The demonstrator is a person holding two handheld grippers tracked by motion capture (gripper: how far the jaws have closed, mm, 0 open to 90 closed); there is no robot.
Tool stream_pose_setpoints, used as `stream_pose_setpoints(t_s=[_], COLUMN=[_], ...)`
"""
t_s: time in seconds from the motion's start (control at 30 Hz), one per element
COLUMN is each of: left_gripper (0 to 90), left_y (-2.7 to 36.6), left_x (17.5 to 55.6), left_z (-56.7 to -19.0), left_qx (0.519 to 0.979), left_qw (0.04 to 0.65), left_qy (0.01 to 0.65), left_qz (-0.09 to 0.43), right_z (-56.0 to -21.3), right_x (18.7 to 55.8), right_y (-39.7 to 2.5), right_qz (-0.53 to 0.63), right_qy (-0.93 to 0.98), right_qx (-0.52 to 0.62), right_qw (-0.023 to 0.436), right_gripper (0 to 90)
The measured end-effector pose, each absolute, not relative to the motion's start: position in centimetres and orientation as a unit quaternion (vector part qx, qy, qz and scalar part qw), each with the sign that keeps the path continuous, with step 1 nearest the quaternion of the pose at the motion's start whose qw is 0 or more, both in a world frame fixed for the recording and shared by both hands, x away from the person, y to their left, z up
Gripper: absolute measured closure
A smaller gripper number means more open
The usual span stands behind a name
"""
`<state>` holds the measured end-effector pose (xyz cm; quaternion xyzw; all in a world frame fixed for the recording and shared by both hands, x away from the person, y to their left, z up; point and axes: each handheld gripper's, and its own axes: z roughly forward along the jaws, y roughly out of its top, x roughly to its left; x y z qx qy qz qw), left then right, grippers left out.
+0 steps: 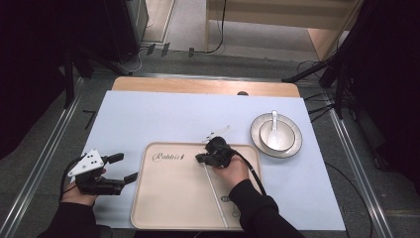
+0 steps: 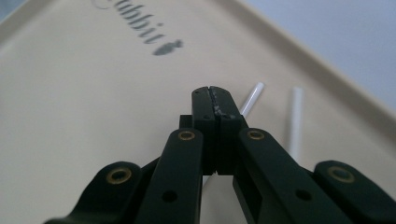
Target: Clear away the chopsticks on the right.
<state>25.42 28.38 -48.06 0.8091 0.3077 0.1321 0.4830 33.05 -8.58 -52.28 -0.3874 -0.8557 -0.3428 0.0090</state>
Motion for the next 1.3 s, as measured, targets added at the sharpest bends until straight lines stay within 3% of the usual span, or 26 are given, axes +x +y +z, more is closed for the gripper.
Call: stream_pose_setpoints(t_s=[0.8,0.93,1.3], left_gripper=[14.6,14.6,14.6], left_y=[28.4,28.3,28.4], left_x=[25.3,25.3,25.3], left_z=[-48.0,-48.0,-48.0], left_qx=[0.810,0.810,0.809], left_qw=[0.480,0.480,0.481], left_qy=[0.310,0.309,0.309], left_qz=[0.134,0.133,0.134], right_z=[-52.3,-52.1,-49.4], right_x=[33.1,33.1,30.8], right_y=[-17.9,-18.0,-19.7], right_qz=[-0.325,-0.338,-0.407], right_qy=[-0.827,-0.822,-0.819], right_qx=[-0.458,-0.457,-0.402], right_qw=[-0.027,-0.028,-0.037], right_gripper=[90.0,82.9,52.4])
